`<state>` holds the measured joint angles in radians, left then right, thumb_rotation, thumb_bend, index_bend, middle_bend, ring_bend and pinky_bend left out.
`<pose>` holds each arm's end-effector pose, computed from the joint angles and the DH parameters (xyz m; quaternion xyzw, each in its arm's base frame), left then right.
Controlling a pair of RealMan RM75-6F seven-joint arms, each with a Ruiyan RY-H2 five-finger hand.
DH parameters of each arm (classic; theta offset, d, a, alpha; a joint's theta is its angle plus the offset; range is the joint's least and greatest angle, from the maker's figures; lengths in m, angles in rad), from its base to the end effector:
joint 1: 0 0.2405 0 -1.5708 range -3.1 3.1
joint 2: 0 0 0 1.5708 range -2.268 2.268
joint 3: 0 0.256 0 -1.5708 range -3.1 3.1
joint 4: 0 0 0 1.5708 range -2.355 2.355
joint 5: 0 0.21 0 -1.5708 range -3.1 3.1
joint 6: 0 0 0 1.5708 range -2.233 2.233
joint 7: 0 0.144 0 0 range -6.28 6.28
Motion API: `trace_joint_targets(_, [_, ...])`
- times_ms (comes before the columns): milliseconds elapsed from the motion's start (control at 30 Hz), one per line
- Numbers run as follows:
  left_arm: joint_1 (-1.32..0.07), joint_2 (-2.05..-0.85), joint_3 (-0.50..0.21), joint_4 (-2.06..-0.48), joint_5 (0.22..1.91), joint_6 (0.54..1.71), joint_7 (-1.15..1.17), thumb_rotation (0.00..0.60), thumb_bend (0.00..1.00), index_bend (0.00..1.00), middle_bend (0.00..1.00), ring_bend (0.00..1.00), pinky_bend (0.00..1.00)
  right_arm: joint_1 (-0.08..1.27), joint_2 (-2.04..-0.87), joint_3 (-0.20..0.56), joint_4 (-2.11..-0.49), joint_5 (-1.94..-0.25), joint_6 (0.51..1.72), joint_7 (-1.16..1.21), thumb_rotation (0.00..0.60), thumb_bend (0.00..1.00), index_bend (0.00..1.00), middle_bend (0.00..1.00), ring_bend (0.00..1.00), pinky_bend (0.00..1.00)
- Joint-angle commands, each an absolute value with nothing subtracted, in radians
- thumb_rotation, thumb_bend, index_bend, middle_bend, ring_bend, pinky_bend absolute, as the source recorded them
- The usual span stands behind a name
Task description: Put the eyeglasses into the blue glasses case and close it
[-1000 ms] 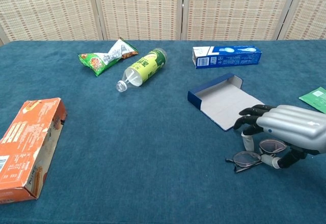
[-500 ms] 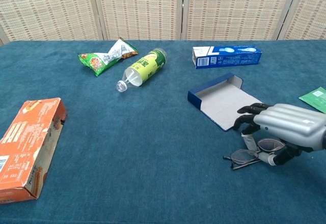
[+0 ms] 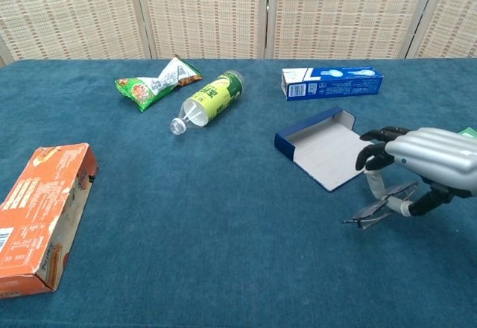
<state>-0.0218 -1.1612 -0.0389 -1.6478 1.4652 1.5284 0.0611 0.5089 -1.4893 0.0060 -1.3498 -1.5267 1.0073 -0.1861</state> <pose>-0.3141 0.1583 0.1484 -0.5630 -0.4101 -0.3770 0.6105 -0.2418 -0.2761 -0.0102 0.8038 -0.3174 0.3083 0.3976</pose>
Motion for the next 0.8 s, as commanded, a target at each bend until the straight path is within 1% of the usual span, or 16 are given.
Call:
trace_joint_targets(33, [-0.023, -1.161, -0.04, -1.648, 1.465, 1.527, 0.062, 0.6, 0.42, 0.09, 0.0, 0.0, 0.0, 0.514, -1.476, 0.026, -1.359, -1.517, 1.021, -0.186, 0.6, 0.51, 0.65, 0.25, 0.01, 0.03])
trace_joint_targets(167, [-0.025, -1.163, -0.04, -1.647, 1.464, 1.523, 0.063, 0.6, 0.42, 0.09, 0.0, 0.0, 0.0, 0.531, -1.467, 0.059, -1.362, -1.503, 1.03, -0.198, 0.6, 0.51, 0.65, 0.25, 0.01, 0.03])
trace_joint_targets(333, [-0.025, -1.164, -0.039, -1.645, 1.464, 1.522, 0.061, 0.6, 0.42, 0.09, 0.0, 0.0, 0.0, 0.572, -1.485, 0.108, -1.327, -1.455, 0.998, -0.225, 0.6, 0.51, 0.65, 0.25, 0.01, 0.03])
trace_joint_targets(600, [-0.019, -1.161, -0.039, -1.64, 1.459, 1.526, 0.052, 0.6, 0.42, 0.09, 0.0, 0.0, 0.0, 0.643, -1.575, 0.16, -1.195, -1.389, 0.938, -0.242, 0.6, 0.51, 0.65, 0.24, 0.01, 0.03])
trace_joint_targets(800, [-0.015, -1.164, -0.036, -1.631, 1.452, 1.523, 0.045, 0.6, 0.42, 0.09, 0.0, 0.0, 0.0, 0.678, -1.643, 0.178, -1.103, -1.367, 0.925, -0.23, 0.6, 0.51, 0.64, 0.21, 0.01, 0.03])
